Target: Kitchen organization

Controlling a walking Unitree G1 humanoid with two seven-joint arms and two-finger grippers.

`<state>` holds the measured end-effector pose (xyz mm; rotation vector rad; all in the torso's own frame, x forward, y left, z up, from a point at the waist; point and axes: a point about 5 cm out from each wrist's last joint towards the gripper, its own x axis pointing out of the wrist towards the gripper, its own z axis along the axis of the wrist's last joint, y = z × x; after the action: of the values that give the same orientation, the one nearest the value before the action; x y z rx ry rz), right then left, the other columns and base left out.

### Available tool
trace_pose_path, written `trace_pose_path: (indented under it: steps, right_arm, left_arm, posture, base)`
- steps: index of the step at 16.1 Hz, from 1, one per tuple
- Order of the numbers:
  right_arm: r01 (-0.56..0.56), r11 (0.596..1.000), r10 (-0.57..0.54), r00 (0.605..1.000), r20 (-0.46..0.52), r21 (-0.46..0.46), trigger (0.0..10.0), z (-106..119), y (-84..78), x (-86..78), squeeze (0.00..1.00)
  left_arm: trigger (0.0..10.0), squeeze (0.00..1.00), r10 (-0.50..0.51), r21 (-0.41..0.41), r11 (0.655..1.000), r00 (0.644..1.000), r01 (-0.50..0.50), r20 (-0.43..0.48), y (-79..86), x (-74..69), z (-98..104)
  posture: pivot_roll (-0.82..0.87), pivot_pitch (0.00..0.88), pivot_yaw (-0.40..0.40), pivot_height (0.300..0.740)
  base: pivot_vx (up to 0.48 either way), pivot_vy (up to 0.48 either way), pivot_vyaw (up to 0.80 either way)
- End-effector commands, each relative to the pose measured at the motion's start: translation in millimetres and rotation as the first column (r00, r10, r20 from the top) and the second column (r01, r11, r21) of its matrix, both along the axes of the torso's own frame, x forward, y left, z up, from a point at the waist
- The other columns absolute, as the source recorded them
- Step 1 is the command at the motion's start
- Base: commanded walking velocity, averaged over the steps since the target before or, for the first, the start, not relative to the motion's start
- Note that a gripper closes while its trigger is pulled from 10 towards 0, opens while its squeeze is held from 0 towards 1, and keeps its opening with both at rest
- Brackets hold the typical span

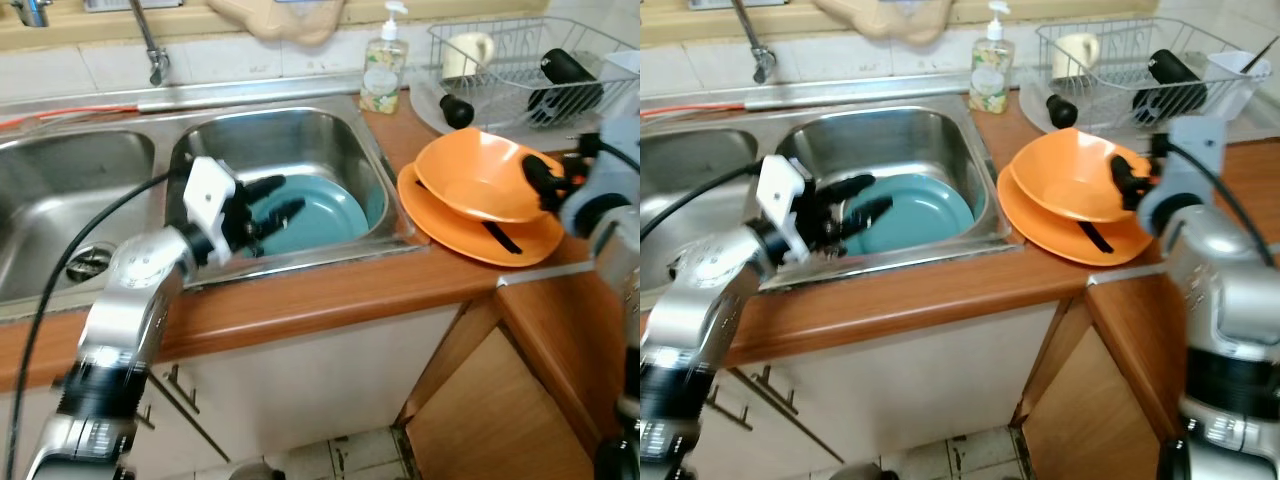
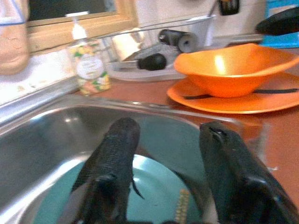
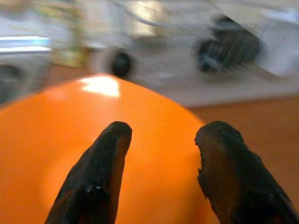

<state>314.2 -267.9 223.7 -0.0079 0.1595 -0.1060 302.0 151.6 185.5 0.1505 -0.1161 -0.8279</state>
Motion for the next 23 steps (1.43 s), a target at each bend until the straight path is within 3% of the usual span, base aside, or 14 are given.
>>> trace_pose_path:
  steps: [1, 2, 3, 4, 6, 8, 9, 12, 13, 14, 16, 21, 23]
  right_arm:
    - [0.033, 0.999, -0.033, 0.999, -0.012, 0.043, 10.0, 1, -7.7, 1.0, 1.00]
    - [0.053, 0.995, -0.051, 0.998, -0.025, 0.087, 10.0, 0, -12.1, 1.3, 0.36]
    - [0.068, 0.989, -0.064, 0.997, -0.037, 0.129, 10.0, -1, -16.1, 1.0, 0.09]
    - [0.086, 0.984, -0.077, 0.995, -0.058, 0.159, 10.0, -2, -20.5, 0.8, 0.00]
    - [0.082, 0.943, -0.044, 0.991, -0.126, 0.322, 10.0, -9, -24.5, 2.9, 0.00]
    - [0.058, 0.910, 0.001, 0.990, -0.142, 0.410, 10.0, -13, -22.8, 3.8, 0.00]
    - [0.059, 0.875, 0.025, 0.986, -0.167, 0.481, 10.0, -19, -21.7, 4.3, 0.00]
    - [0.089, 0.854, 0.030, 0.976, -0.218, 0.513, 10.0, -30, -20.4, 4.4, 0.00]
    - [0.082, 0.839, 0.043, 0.976, -0.215, 0.538, 8.2, -30, -18.4, 4.9, 0.00]
    - [0.064, 0.819, 0.065, 0.977, -0.203, 0.570, 4.4, -30, -15.0, 5.2, 0.00]
    - [0.049, 0.800, 0.081, 0.979, -0.188, 0.598, 0.0, -29, -12.7, 5.5, 0.00]
    - [0.041, 0.756, 0.093, 0.981, -0.169, 0.654, 0.0, -29, -8.3, 6.0, 0.00]
    - [0.041, 0.762, 0.093, 0.981, -0.171, 0.647, 0.0, -30, -7.5, 5.4, 0.00]
  left_arm:
    - [10.0, 0.53, -0.012, 0.005, 1.000, 1.000, 0.012, 0.005, -0.2, -3.9, 5]
    - [10.0, 0.00, -0.027, 0.006, 1.000, 1.000, 0.028, -0.010, -0.2, -9.8, 3]
    - [10.0, 0.00, -0.045, 0.011, 0.999, 0.999, 0.046, -0.029, -0.2, -16.1, 1]
    - [10.0, 0.00, -0.057, 0.013, 0.998, 0.997, 0.058, -0.046, -0.3, -21.0, -2]
    - [10.0, 0.00, -0.061, 0.004, 0.998, 0.996, 0.062, -0.071, -0.7, -28.8, -4]
    - [10.0, 0.00, -0.069, 0.001, 0.998, 0.994, 0.069, -0.080, -1.8, -31.0, -4]
    - [10.0, 0.00, -0.076, 0.004, 0.997, 0.993, 0.076, -0.087, -3.0, -32.5, -4]
    - [10.0, 0.00, -0.085, 0.009, 0.996, 0.992, 0.086, -0.098, -5.1, -34.1, -3]
    - [10.0, 0.00, -0.088, 0.010, 0.996, 0.991, 0.090, -0.102, -5.7, -34.6, -4]
    - [10.0, 0.00, -0.094, 0.012, 0.995, 0.990, 0.096, -0.107, -6.6, -35.3, -4]
    - [10.0, 0.00, -0.099, 0.013, 0.995, 0.989, 0.101, -0.111, -7.9, -35.6, -4]
    - [10.0, 0.00, -0.109, 0.015, 0.994, 0.987, 0.111, -0.117, -10.4, -36.2, -5]
    - [10.0, 0.00, -0.119, 0.015, 0.992, 0.986, 0.122, -0.119, -11.9, -36.7, -5]
  posture:
    - [-0.04, 0.000, 0.035, 0.740]
    - [-0.02, 0.000, 0.020, 0.740]
    - [-0.02, 0.000, 0.017, 0.740]
    - [-0.02, 0.000, 0.017, 0.740]
    - [-0.02, 0.000, 0.010, 0.740]
    - [-0.02, 0.000, 0.008, 0.740]
    - [-0.01, 0.000, 0.006, 0.740]
    - [-0.01, 0.000, 0.007, 0.740]
    - [-0.01, 0.000, 0.007, 0.740]
    - [-0.01, 0.000, 0.007, 0.740]
    - [-0.01, 0.000, 0.007, 0.740]
    - [-0.02, 0.000, 0.016, 0.740]
    - [-0.02, 0.000, 0.018, 0.740]
  base:
    - [0.000, 0.000, 0.00]
    - [0.000, 0.000, 0.00]
    - [0.000, 0.000, 0.00]
    - [0.000, 0.000, 0.00]
    - [0.000, 0.000, 0.00]
    - [0.000, 0.000, 0.00]
    - [0.000, 0.000, 0.00]
    - [0.000, 0.000, 0.00]
    - [0.000, 0.000, 0.00]
    - [0.000, 0.000, 0.00]
    - [0.000, 0.000, 0.00]
    - [0.000, 0.000, 0.00]
    - [0.000, 0.000, 0.00]
